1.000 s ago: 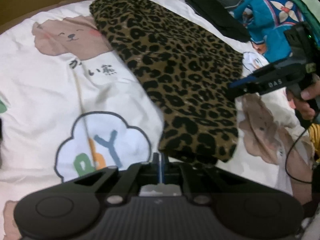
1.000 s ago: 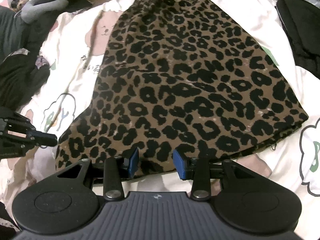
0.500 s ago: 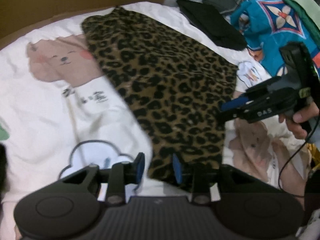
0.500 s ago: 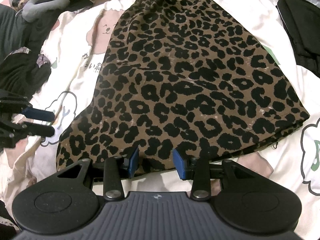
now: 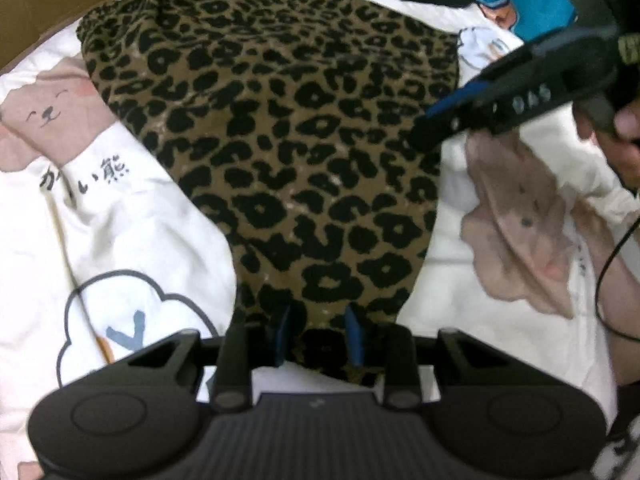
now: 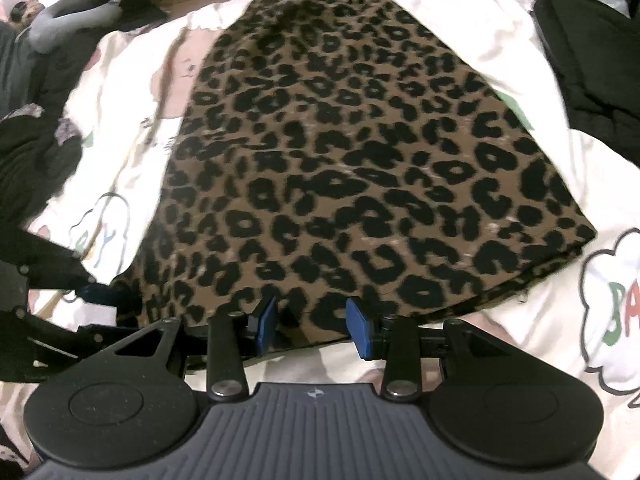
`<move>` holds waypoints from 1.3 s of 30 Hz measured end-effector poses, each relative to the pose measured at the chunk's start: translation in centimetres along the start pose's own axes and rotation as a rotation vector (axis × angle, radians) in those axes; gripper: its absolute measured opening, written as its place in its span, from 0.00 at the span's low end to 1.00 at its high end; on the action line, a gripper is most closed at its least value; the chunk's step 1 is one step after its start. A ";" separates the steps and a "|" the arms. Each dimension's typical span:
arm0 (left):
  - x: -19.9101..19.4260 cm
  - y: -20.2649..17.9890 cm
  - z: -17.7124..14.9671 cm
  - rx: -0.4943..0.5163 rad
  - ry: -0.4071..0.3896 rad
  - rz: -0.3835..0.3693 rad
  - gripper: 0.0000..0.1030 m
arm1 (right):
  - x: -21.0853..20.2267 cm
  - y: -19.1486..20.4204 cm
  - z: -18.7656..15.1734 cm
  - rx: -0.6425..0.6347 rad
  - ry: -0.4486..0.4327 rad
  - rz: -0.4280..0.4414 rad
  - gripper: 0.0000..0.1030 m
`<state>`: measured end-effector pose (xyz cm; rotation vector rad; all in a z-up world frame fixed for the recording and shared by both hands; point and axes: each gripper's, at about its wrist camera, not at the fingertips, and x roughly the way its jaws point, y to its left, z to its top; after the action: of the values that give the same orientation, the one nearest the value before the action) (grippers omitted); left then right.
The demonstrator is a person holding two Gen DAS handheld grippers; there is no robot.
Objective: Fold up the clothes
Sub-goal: 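Move both tools to the hem edge of the leopard-print garment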
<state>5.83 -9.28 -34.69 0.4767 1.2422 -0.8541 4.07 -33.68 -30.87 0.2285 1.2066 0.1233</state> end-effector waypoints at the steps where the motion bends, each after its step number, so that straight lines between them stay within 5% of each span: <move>1: -0.1 -0.2 -0.1 0.012 -0.001 0.008 0.30 | 0.0 -0.4 0.0 0.008 -0.001 -0.006 0.44; 12: -3.0 1.4 -1.4 -0.082 0.066 0.022 0.30 | -0.8 -3.3 0.3 0.041 -0.013 -0.071 0.44; 31: -2.9 5.1 -2.9 -0.487 0.088 -0.028 0.40 | -4.4 -8.4 4.7 0.241 -0.029 -0.192 0.44; 39: -2.2 4.5 -3.6 -0.597 0.093 -0.047 0.40 | -2.9 -9.9 4.7 0.296 0.004 -0.215 0.44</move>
<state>6.95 -3.23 -34.16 0.0053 1.5219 -0.4650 7.14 -44.40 -29.01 0.3544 1.2434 -0.2446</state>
